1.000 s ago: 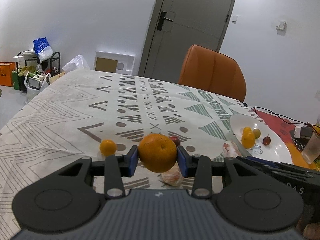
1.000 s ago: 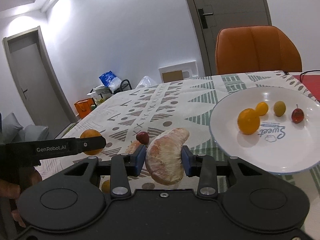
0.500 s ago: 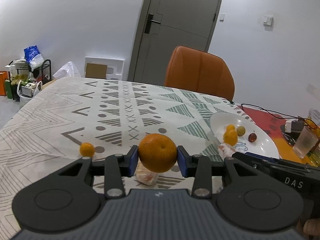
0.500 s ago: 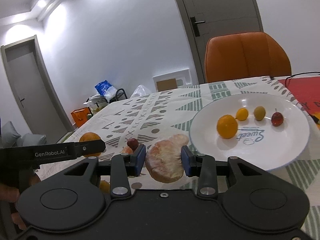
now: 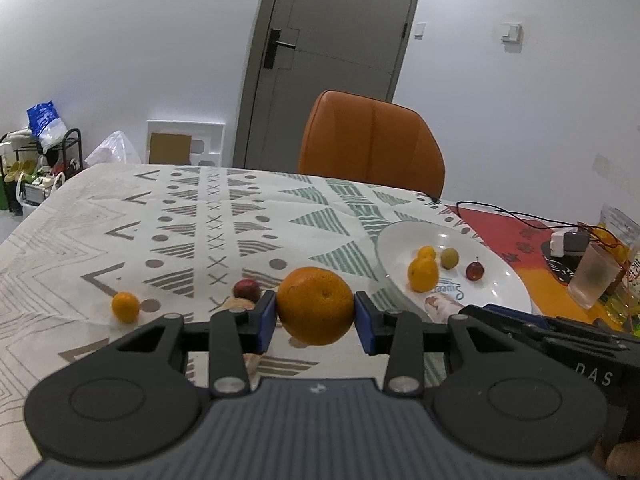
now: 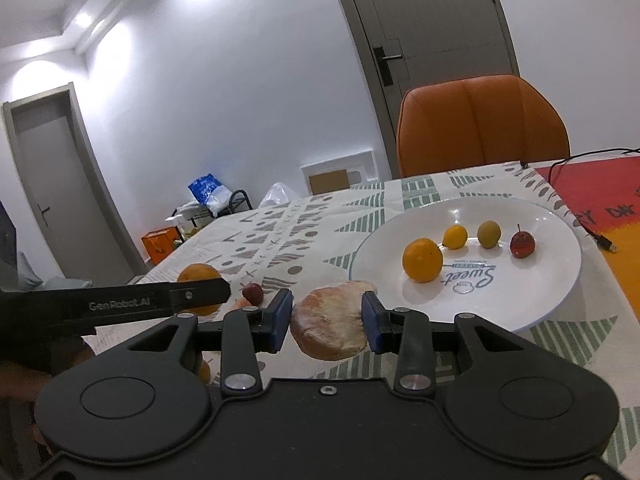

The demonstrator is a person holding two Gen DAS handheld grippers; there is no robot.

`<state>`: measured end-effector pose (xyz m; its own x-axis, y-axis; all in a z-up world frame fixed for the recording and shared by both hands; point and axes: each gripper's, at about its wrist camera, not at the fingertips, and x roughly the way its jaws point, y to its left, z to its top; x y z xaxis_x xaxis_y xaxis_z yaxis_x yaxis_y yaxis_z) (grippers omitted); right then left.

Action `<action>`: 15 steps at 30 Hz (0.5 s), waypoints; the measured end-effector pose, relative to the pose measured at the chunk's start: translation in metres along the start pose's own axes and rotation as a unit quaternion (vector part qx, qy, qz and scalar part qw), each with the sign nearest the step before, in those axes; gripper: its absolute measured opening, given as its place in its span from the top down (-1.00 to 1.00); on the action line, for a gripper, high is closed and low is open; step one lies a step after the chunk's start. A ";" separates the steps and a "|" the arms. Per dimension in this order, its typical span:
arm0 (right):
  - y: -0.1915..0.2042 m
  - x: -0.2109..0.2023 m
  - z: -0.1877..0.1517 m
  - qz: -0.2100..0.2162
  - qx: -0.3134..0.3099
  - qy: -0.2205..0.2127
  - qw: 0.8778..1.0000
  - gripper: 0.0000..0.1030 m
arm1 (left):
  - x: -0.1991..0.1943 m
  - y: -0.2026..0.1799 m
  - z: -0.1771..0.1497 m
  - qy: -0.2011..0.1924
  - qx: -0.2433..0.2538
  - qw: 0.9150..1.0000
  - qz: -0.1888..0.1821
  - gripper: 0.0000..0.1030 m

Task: Organize fruits
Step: 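Carry the orange and pomelo segment over the plate and open both tools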

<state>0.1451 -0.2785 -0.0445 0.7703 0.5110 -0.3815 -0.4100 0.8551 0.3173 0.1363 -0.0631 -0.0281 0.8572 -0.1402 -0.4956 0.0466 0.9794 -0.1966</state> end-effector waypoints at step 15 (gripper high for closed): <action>-0.042 -0.016 0.003 -0.046 0.029 -0.021 0.998 0.31 | 0.018 -0.039 0.002 0.003 0.024 0.999 -0.026 0.23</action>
<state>0.1516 -0.3228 -0.0493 0.8232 0.4259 -0.3754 -0.3092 0.8909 0.3326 0.1506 -0.1033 -0.0275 0.8494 -0.1919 -0.4916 0.1151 0.9765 -0.1823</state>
